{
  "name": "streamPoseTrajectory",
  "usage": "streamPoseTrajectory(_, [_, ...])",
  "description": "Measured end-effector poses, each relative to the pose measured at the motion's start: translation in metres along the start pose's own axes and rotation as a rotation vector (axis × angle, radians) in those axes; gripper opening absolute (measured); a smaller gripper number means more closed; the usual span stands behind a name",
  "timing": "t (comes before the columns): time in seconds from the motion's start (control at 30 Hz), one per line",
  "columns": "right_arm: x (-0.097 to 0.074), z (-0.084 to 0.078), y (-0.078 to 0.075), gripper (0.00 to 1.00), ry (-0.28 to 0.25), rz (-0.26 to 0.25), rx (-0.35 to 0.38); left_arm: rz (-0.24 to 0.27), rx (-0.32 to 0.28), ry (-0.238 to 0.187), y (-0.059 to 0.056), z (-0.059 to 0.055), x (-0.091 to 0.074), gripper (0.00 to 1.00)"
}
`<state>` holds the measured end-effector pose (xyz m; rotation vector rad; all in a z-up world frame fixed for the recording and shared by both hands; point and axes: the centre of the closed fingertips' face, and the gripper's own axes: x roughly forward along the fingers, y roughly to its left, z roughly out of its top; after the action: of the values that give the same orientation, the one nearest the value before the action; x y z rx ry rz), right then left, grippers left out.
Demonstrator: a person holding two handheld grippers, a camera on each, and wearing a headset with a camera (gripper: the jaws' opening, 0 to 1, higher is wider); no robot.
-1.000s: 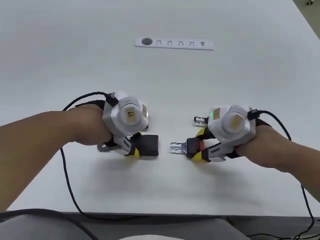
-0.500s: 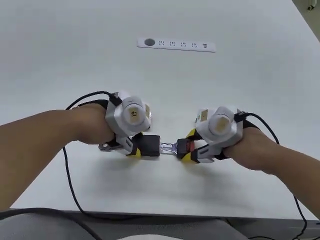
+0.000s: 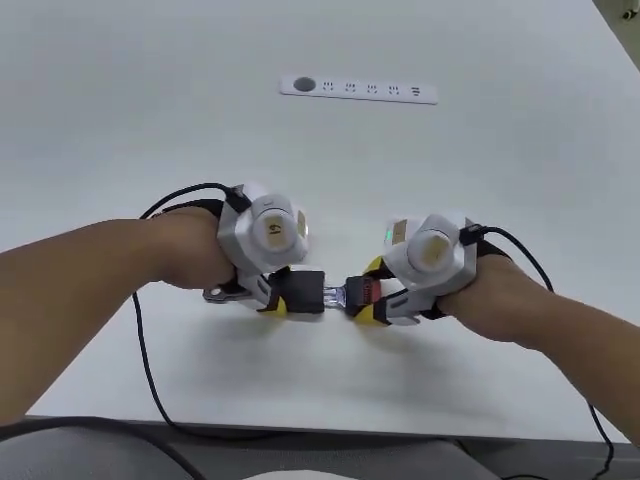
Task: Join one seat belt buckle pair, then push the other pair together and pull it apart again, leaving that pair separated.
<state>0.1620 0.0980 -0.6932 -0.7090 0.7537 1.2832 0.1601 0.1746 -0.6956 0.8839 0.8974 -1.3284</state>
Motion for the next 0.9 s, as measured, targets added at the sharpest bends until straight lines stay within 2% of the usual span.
streamPoseTrajectory(0.5, [0.007, 0.006, 0.001, 0.32, -0.024, 0.008, 0.002, -0.021, 0.014, 0.015, -0.001, 0.001, 0.000, 0.32])
streamPoseTrajectory(0.77, [0.010, 0.013, 0.005, 0.31, -0.046, 0.010, 0.010, -0.017, 0.016, -0.010, -0.001, 0.000, 0.000, 0.32])
streamPoseTrajectory(0.9, [0.012, 0.018, 0.007, 0.31, -0.060, 0.018, 0.007, -0.020, 0.026, -0.005, -0.003, 0.002, -0.001, 0.32])
